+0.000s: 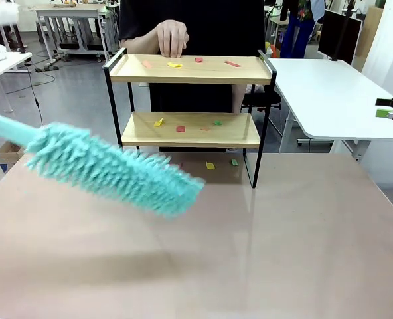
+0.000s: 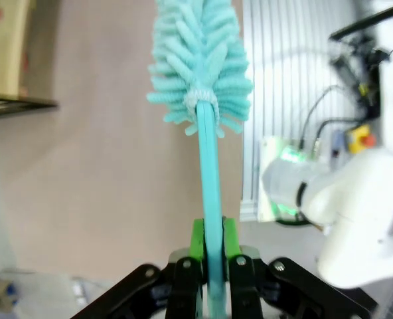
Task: Clean the shelf.
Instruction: Clean the specific section of the Shelf indicated by the human with the Duster.
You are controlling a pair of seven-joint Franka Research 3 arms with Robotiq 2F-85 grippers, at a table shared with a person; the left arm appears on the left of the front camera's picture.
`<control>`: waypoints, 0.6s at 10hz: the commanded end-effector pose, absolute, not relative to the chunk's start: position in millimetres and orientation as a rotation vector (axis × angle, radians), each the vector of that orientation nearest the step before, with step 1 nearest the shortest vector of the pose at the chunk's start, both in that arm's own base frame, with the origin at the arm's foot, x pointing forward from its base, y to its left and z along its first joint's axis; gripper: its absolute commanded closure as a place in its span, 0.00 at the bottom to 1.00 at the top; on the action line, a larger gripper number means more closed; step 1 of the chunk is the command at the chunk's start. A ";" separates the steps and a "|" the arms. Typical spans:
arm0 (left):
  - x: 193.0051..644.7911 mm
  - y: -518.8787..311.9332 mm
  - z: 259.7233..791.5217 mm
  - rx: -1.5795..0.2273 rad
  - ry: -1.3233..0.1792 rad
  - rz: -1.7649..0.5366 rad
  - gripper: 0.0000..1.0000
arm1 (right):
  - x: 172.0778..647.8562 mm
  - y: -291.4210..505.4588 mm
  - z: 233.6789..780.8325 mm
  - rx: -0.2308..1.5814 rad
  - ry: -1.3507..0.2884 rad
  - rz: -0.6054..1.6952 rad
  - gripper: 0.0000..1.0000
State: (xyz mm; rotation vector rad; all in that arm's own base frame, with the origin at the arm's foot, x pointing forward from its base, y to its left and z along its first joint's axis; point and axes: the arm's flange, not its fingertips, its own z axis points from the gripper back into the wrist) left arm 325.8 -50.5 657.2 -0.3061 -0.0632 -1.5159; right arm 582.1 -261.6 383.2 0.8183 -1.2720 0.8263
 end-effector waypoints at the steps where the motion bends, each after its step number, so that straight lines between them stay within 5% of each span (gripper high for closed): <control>1: 321.2 -74.3 688.0 -0.440 -0.184 -1.482 0.87 | 583.1 -259.0 386.8 0.817 -1.276 0.834 0.00; 6: 289.5 -191.9 777.5 -0.563 -0.405 -1.010 0.87 | 583.1 -259.0 386.8 0.817 -1.276 0.834 0.00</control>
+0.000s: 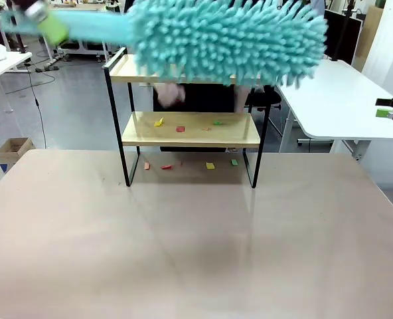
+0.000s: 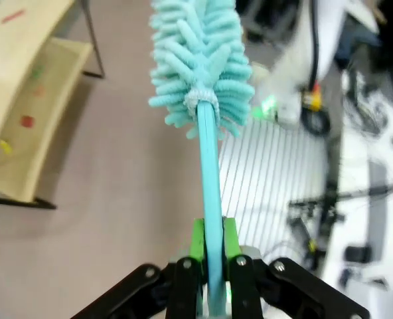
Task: Clean the shelf.
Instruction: Clean the specific section of the Shelf indicated by the human with the Duster.
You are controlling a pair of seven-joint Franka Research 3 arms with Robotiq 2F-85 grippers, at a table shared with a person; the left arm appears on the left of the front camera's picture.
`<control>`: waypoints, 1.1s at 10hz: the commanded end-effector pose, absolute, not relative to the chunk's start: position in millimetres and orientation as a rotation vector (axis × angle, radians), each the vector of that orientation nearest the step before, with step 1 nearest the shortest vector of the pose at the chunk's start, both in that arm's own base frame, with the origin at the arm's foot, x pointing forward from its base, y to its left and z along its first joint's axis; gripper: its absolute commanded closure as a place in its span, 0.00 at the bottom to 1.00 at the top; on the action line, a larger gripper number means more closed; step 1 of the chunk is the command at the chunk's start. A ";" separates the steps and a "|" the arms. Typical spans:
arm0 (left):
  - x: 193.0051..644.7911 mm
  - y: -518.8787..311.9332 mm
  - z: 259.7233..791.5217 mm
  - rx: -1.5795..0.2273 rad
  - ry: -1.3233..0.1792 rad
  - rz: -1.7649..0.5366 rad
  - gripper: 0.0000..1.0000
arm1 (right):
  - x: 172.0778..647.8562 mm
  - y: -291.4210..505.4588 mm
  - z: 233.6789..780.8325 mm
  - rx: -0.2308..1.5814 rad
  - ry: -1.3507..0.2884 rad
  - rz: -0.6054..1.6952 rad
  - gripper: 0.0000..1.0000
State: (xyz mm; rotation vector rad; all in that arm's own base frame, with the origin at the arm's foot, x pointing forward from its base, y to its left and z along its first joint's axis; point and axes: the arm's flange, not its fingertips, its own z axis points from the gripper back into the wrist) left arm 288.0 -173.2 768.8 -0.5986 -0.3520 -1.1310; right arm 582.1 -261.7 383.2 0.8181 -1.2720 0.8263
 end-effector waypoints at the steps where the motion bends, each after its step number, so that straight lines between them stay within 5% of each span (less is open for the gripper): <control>1: 288.0 -215.2 787.5 -0.529 -0.472 -0.904 0.87 | 583.1 -259.0 386.8 0.817 -1.276 0.834 0.00; 6: 305.7 -340.6 796.7 -0.416 -0.596 -0.551 0.87 | 583.1 -259.0 386.8 0.817 -1.276 0.834 0.00; 11: 293.2 -330.2 786.5 -0.451 -0.605 -0.631 0.87 | 583.1 -259.0 386.8 0.817 -1.276 0.834 0.00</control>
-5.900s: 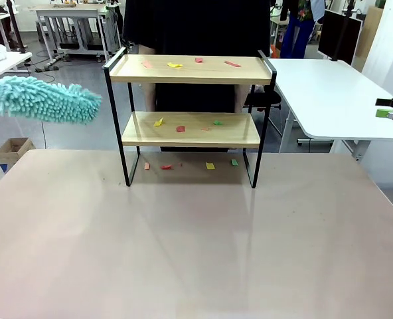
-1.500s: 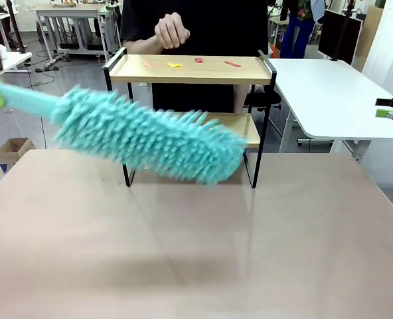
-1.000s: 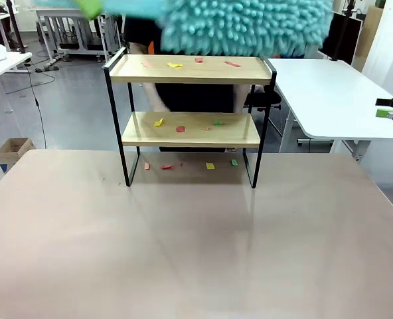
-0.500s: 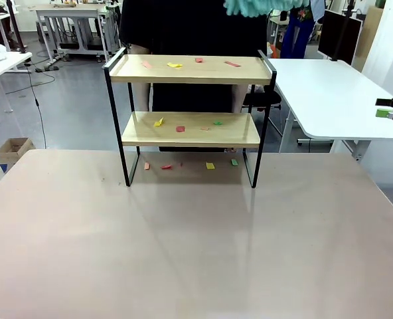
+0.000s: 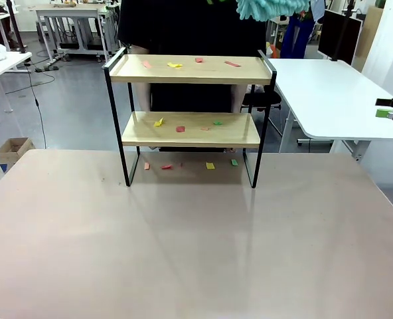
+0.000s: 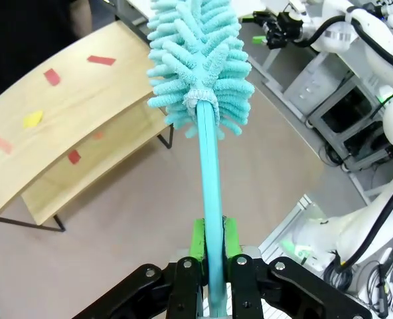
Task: Clean the shelf.
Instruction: Clean the specific section of the Shelf indicated by the human with the Duster.
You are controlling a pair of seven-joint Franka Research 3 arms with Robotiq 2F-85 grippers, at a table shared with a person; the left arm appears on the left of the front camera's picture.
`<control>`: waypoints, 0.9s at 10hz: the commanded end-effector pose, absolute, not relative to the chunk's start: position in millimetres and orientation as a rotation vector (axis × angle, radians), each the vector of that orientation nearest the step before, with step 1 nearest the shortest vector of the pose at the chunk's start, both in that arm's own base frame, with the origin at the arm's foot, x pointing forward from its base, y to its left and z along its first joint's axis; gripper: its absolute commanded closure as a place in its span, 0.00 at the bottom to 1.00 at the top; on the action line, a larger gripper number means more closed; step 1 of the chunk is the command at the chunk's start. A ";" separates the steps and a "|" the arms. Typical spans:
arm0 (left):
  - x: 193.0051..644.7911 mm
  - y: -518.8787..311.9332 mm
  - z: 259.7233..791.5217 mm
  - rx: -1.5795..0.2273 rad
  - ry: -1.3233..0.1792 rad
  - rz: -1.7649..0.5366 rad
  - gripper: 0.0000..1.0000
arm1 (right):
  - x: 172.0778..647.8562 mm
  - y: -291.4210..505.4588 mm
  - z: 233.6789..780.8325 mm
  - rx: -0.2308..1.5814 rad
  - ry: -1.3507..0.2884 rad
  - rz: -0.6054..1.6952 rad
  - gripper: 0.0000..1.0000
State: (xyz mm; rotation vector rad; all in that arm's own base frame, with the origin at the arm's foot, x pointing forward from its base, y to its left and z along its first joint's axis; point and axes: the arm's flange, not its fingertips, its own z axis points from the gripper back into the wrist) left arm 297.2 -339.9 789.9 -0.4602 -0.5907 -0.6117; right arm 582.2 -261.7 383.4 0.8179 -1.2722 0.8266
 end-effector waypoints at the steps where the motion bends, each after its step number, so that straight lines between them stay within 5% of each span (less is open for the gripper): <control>1: 293.2 -330.2 786.5 -0.451 -0.605 -0.631 0.87 | 583.1 -259.0 386.8 0.817 -1.276 0.834 0.00; 6: 312.5 -426.2 768.8 -0.244 -0.705 -0.308 0.87 | 583.1 -259.0 386.8 0.817 -1.276 0.834 0.00; 9: 329.6 -457.1 746.6 -0.268 -0.697 -0.166 0.87 | 583.1 -259.0 386.8 0.817 -1.276 0.834 0.00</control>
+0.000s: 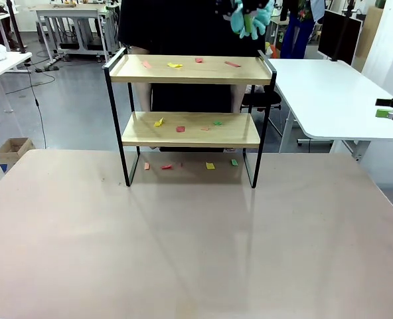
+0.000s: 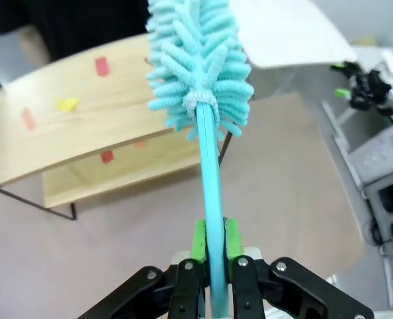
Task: Clean the shelf.
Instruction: Clean the specific section of the Shelf indicated by the human with the Duster.
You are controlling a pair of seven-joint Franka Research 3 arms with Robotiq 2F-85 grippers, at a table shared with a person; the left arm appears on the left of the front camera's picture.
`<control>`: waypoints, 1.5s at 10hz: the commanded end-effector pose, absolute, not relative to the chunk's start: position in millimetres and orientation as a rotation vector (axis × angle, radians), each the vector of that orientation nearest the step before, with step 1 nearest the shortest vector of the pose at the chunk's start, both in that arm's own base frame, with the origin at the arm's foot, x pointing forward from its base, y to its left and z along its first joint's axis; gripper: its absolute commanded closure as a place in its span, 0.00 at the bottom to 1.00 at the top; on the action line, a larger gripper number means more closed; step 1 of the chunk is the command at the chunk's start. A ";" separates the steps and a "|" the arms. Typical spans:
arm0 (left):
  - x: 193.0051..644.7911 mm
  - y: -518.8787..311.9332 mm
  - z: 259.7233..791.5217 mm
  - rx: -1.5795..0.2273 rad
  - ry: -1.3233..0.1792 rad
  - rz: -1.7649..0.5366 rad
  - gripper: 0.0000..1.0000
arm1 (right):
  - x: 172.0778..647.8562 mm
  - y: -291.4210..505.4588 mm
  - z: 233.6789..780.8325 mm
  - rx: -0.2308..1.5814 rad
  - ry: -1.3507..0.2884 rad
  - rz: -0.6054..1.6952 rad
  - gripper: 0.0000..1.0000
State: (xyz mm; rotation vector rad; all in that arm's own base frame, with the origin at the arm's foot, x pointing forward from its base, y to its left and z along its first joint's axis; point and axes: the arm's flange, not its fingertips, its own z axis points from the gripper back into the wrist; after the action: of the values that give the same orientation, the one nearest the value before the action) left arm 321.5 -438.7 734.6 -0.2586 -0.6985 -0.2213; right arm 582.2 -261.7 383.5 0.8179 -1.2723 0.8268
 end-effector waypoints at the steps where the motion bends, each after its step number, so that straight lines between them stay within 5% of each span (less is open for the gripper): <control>1: 336.0 -461.6 737.7 -0.296 -0.699 -0.118 0.87 | 583.1 -259.0 386.8 0.817 -1.276 0.834 0.00; 15: 374.1 -488.6 660.7 -0.355 -0.496 0.037 0.87 | 583.1 -259.0 386.8 0.817 -1.276 0.834 0.00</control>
State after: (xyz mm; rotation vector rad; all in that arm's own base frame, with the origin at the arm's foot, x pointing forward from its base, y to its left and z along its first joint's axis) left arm 376.0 -492.1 654.3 -0.3488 -0.5478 0.0294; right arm 582.3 -261.7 383.4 0.8180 -1.2722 0.8269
